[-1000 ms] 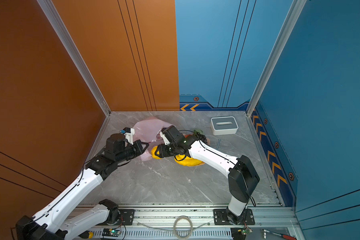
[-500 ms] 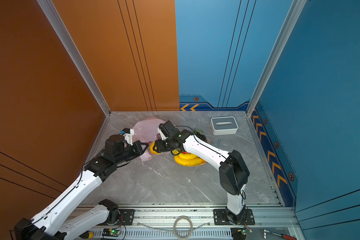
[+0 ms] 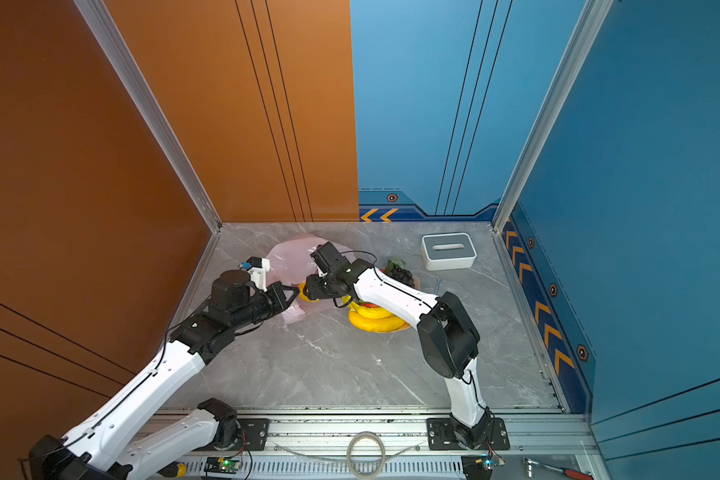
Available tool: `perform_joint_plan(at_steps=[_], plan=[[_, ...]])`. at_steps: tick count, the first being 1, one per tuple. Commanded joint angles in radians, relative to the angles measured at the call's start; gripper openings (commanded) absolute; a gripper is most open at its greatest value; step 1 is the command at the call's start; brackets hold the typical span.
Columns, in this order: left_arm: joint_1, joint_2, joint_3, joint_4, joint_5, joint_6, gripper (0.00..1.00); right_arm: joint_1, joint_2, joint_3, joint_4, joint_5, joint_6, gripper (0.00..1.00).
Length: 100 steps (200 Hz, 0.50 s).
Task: Place the fruits into the plastic bag
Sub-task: 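Push the yellow fruit deep into the pink bag with the right gripper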
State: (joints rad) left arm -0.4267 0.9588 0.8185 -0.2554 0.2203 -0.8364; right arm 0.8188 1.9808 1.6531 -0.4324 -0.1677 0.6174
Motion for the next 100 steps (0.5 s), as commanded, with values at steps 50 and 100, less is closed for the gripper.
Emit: perform_joint_plan(at_steps=[50, 100], plan=[[-0.020, -0.003, -0.023, 0.032, 0.007, -0.014, 0.00, -0.024, -0.020, -0.258, 0.554, 0.074, 0.400, 0.54], [-0.044, 0.006, -0.033, 0.050, 0.000, -0.022, 0.00, -0.032, 0.041, -0.288, 0.755, 0.053, 0.579, 0.54]])
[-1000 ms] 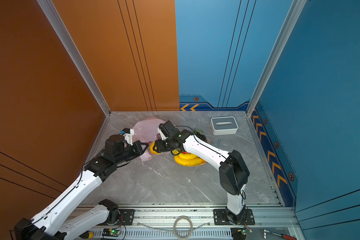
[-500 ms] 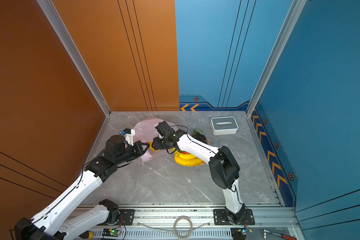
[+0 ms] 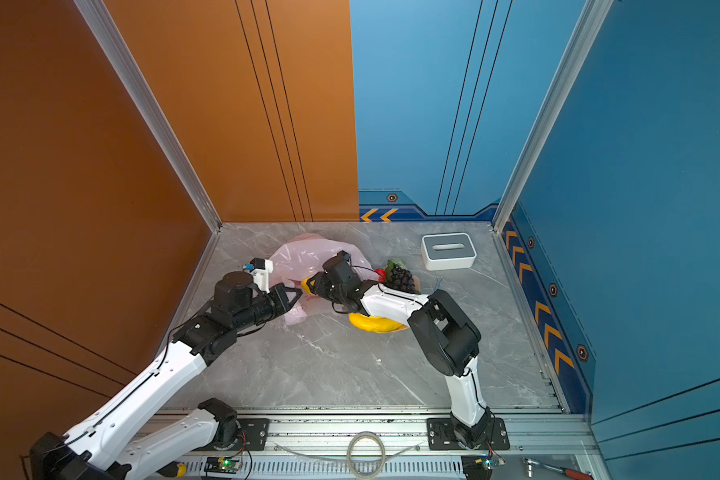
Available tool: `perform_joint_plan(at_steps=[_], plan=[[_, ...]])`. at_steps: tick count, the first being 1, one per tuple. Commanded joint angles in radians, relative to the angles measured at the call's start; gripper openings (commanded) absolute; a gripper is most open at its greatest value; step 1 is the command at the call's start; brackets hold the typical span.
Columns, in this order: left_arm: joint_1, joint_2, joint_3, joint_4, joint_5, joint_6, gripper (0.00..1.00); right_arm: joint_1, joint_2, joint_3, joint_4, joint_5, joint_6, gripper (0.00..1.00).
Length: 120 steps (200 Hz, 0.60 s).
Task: Place the fruits into the plastic bag
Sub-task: 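Push the yellow fruit deep into the pink bag with the right gripper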
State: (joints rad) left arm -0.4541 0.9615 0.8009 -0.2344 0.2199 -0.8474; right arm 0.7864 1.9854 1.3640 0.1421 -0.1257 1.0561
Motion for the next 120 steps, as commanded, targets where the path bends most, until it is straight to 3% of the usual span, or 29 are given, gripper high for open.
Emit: perform_joint_plan(at_steps=[1, 62, 120], plan=[[-0.016, 0.003, -0.015, 0.029, 0.000, -0.011, 0.00, 0.001, 0.038, 0.001, 0.184, 0.012, 0.145, 0.53], [-0.046, 0.015, -0.029, 0.038, -0.011, -0.018, 0.00, 0.008, 0.136, -0.040, 0.445, 0.029, 0.394, 0.53], [-0.063, 0.034, -0.035, 0.084, -0.010, -0.025, 0.00, 0.026, 0.205, 0.008, 0.435, 0.002, 0.456, 0.54]])
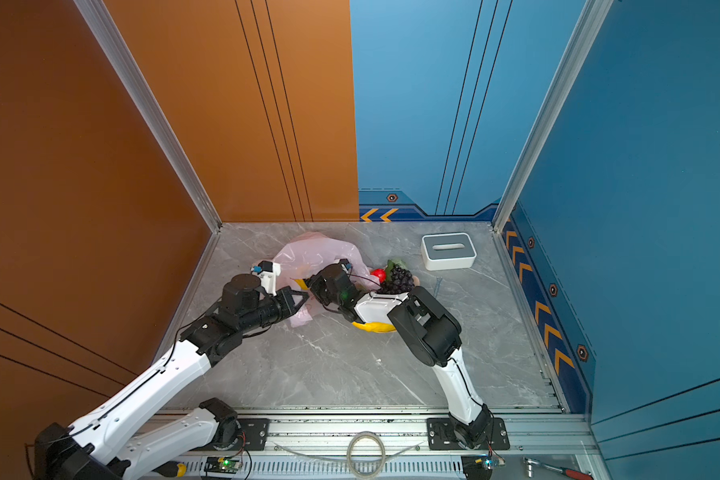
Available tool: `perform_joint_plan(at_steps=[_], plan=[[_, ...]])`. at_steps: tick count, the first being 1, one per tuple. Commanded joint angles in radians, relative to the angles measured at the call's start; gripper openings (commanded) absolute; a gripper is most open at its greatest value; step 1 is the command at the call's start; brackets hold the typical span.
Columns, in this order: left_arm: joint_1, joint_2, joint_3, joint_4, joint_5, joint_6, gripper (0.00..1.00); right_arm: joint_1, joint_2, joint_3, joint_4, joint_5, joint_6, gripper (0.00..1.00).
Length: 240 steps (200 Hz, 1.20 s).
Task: Place the fruits into the plastic bag
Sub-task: 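Push the yellow fruit deep into the pink bag with the right gripper, then open the right gripper to release the yellow fruit inside the bag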
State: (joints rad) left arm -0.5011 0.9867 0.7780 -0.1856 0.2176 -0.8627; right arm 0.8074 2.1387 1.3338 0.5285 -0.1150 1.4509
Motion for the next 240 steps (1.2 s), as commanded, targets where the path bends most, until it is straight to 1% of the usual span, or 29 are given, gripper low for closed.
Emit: perform_joint_plan(at_steps=[1, 27, 66, 81, 123, 149, 185, 205, 208, 220, 226, 240], plan=[[-0.017, 0.009, -0.013, 0.035, -0.007, -0.010, 0.00, 0.004, 0.053, 0.039, 0.048, -0.009, 0.063, 0.54], [-0.025, 0.006, -0.014, 0.035, -0.012, -0.012, 0.00, 0.006, 0.082, 0.088, -0.044, -0.017, 0.049, 0.59], [-0.025, 0.003, -0.024, 0.035, -0.014, -0.016, 0.00, 0.003, 0.091, 0.124, -0.168, -0.018, 0.002, 0.61], [-0.025, 0.004, -0.026, 0.039, -0.015, -0.018, 0.00, -0.001, 0.103, 0.161, -0.250, -0.032, -0.030, 0.62], [-0.025, 0.005, -0.031, 0.049, -0.015, -0.022, 0.00, -0.002, 0.130, 0.236, -0.384, -0.056, -0.098, 0.64], [-0.025, -0.001, -0.035, 0.050, -0.016, -0.024, 0.00, -0.003, 0.133, 0.269, -0.440, -0.062, -0.136, 0.67], [-0.025, -0.006, -0.045, 0.056, -0.017, -0.030, 0.00, -0.006, 0.140, 0.283, -0.445, -0.088, -0.156, 0.70], [-0.025, -0.009, -0.046, 0.058, -0.017, -0.032, 0.00, -0.006, 0.142, 0.296, -0.435, -0.116, -0.169, 0.73], [-0.025, -0.009, -0.046, 0.058, -0.017, -0.032, 0.00, -0.007, 0.141, 0.296, -0.431, -0.120, -0.173, 0.76], [-0.024, -0.010, -0.046, 0.058, -0.017, -0.033, 0.00, -0.006, 0.135, 0.306, -0.437, -0.131, -0.198, 0.81], [-0.023, -0.011, -0.045, 0.058, -0.017, -0.033, 0.00, -0.004, 0.128, 0.314, -0.449, -0.132, -0.218, 0.85], [-0.021, -0.013, -0.045, 0.057, -0.017, -0.033, 0.00, -0.001, 0.110, 0.344, -0.499, -0.132, -0.278, 0.90]])
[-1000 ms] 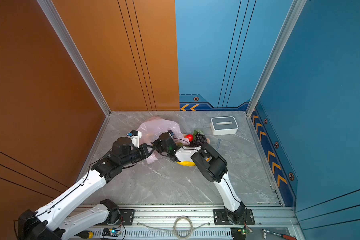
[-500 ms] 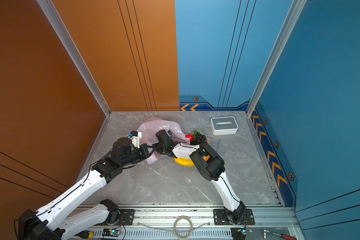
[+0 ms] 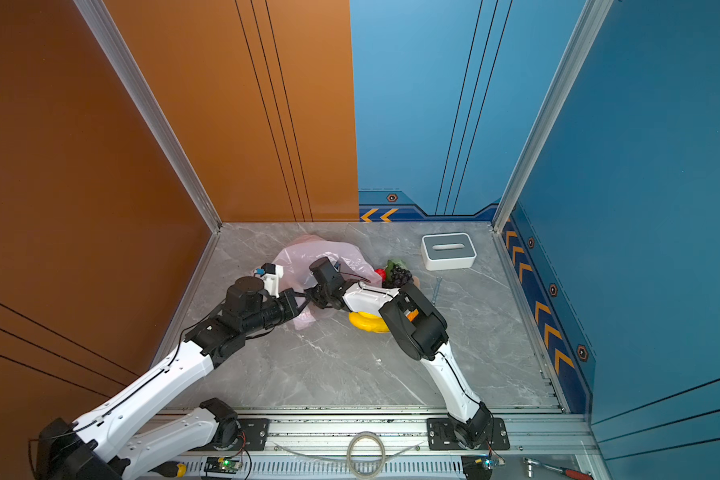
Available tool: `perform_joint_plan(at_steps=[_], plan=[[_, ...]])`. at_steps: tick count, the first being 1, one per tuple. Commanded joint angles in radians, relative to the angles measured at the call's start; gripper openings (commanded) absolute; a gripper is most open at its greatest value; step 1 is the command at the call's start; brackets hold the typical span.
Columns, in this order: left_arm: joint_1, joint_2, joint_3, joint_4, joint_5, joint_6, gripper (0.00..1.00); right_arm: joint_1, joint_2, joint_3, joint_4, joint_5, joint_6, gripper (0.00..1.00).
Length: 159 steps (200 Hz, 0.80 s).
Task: Place the fruits into the plastic bag
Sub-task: 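Open the right gripper to release the yellow fruit inside the bag, then withdraw the right gripper out of the bag toward the fruit plate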
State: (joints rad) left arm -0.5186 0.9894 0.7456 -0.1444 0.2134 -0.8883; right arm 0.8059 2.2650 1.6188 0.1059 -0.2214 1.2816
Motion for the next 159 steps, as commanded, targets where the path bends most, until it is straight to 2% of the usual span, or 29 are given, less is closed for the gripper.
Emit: perform_joint_plan(at_steps=[1, 18, 114, 159], plan=[[-0.003, -0.015, -0.012, 0.016, -0.012, -0.008, 0.00, 0.000, -0.018, 0.060, -0.079, -0.025, -0.113, 0.90], [0.003, -0.021, -0.013, 0.012, -0.011, -0.008, 0.00, 0.002, -0.049, 0.073, -0.114, -0.028, -0.164, 0.94], [0.031, -0.047, -0.034, 0.017, -0.006, -0.023, 0.00, -0.028, -0.217, 0.054, -0.224, -0.030, -0.335, 0.94], [0.049, -0.059, -0.037, 0.003, -0.004, -0.018, 0.00, -0.031, -0.230, 0.163, -0.460, -0.035, -0.451, 0.94]])
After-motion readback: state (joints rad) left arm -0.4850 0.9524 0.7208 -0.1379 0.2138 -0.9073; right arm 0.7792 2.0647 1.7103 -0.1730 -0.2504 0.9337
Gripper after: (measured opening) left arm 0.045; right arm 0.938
